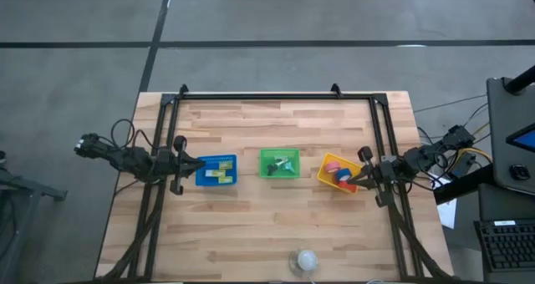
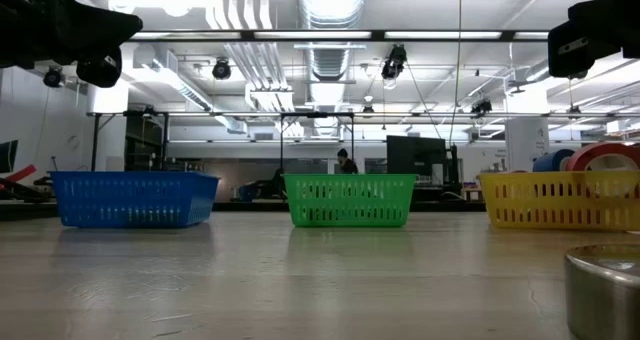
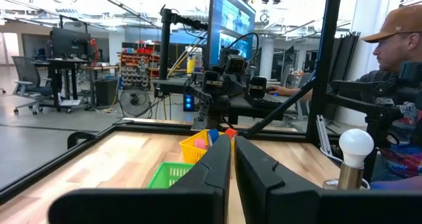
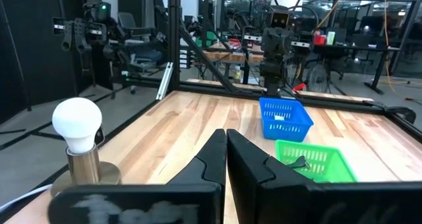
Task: Pick and place Stapler, Stapler remover, tape
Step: Return to Home Position
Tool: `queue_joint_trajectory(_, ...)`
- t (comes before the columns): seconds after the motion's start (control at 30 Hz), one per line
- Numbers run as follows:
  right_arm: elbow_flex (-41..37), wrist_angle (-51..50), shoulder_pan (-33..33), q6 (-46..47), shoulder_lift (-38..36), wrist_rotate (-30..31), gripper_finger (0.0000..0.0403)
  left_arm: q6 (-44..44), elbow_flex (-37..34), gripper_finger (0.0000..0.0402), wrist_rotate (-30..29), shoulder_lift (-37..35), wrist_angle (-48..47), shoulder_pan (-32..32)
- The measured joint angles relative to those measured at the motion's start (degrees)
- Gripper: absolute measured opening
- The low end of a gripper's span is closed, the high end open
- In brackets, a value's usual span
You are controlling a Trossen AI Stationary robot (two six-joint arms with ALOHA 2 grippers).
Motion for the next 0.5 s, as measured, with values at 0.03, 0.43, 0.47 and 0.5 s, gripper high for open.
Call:
queue_joint_trajectory(0.03,0.0,0.0,0.0,0.3,0.0,0.0,0.0009,0.0,0.0,0.0026,0.0,0.0,0.0,0.0)
queue_joint_trajectory(0.43,0.0,0.0,0.0,0.2,0.0,0.0,0.0008,0.0,0.0,0.0025,0.0,0.0,0.0,0.0)
queue_joint_trajectory(0.47,0.0,0.0,0.0,-0.1,0.0,0.0,0.0008,0.0,0.0,0.0026,0.0,0.0,0.0,0.0)
queue_joint_trajectory(0.5,0.0,0.0,0.0,-0.2,0.0,0.0,0.0008,0.0,0.0,0.0027,0.0,0.0,0.0,0.0)
